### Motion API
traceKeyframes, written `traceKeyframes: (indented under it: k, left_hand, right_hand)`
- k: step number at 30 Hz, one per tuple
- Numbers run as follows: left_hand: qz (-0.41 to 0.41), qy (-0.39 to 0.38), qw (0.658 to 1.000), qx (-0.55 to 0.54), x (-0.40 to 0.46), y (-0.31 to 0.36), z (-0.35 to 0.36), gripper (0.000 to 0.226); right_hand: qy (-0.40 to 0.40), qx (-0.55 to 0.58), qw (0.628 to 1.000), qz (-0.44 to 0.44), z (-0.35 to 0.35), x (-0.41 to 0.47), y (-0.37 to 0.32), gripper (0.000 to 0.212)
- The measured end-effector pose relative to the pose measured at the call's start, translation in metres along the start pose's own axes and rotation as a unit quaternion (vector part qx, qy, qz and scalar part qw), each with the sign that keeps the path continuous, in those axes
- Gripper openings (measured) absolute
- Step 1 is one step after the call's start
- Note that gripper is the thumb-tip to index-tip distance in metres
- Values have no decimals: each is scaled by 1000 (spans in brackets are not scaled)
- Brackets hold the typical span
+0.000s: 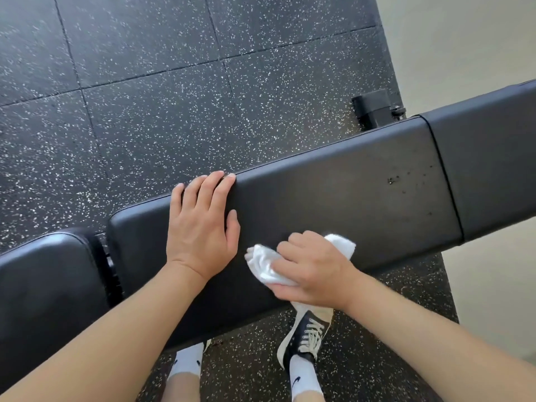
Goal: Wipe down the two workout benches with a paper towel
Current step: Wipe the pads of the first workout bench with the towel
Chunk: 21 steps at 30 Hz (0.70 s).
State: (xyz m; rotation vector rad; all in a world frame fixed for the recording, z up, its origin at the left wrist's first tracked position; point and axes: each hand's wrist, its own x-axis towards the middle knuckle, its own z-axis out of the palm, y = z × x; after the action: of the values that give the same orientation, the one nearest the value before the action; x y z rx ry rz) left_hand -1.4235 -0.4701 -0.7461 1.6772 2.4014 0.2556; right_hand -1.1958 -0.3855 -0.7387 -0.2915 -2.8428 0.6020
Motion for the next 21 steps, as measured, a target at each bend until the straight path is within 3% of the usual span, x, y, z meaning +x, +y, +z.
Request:
traceKeyframes:
  k: [2,6,11,13,18,21]
  left_hand:
    - [-1,4,1000,1,0,0,1,61]
    - [0,11,1000,-1,0,0,1,60]
    - [0,10,1000,6,0,1,0,61]
    - [0,5,1000,7,0,2,-1,61]
    - [-1,6,1000,5,1,2,-1,61]
    - [-3,7,1000,6,1,2,0,62]
  right_hand:
    - [44,-29,998,27,-8,4,30,30]
    - [162,-82,962,205,-14,35,64,27]
    - [199,-115,917,325,-2,63,56,27]
    - [201,-108,915,331,-3,60,50,26]
    - [139,-87,960,226,-8,13,38,26]
    - [135,-92,958,235,-22,-36,55,26]
